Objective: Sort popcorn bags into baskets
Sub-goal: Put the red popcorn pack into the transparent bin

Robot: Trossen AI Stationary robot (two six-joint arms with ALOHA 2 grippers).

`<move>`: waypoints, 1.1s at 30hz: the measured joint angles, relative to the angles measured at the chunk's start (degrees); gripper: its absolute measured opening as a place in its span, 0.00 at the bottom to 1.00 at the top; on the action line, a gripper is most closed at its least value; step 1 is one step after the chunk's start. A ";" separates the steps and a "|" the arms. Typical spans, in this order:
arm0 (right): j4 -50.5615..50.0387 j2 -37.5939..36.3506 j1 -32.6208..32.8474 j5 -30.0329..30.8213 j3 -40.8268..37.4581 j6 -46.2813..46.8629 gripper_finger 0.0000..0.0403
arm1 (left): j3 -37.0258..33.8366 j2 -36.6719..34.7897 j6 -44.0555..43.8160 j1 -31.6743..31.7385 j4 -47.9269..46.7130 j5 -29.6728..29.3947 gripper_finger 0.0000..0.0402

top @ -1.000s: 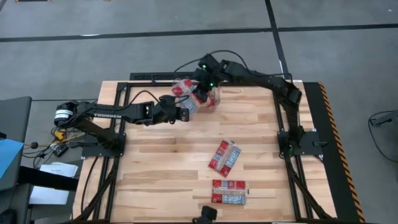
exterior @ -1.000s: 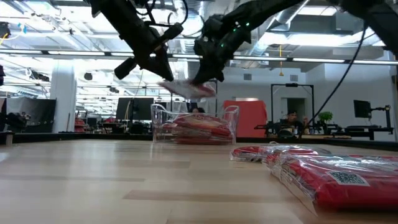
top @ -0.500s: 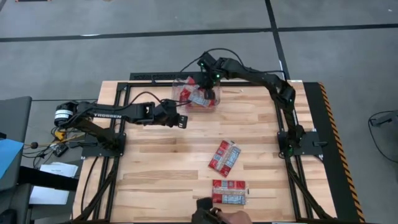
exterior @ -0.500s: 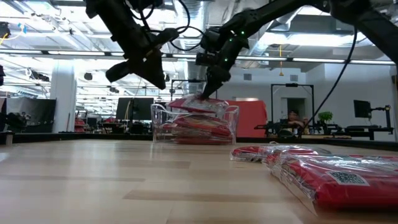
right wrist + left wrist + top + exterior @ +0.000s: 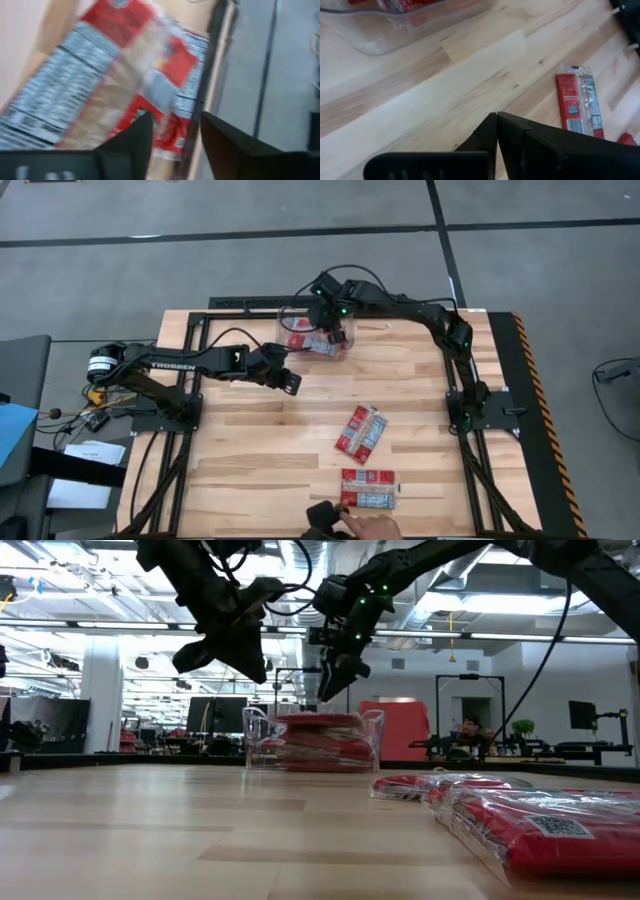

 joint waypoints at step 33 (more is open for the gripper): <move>4.58 -57.97 12.46 -15.92 -63.90 74.08 0.54 | 7.45 35.14 5.67 -21.18 47.37 -2.67 0.00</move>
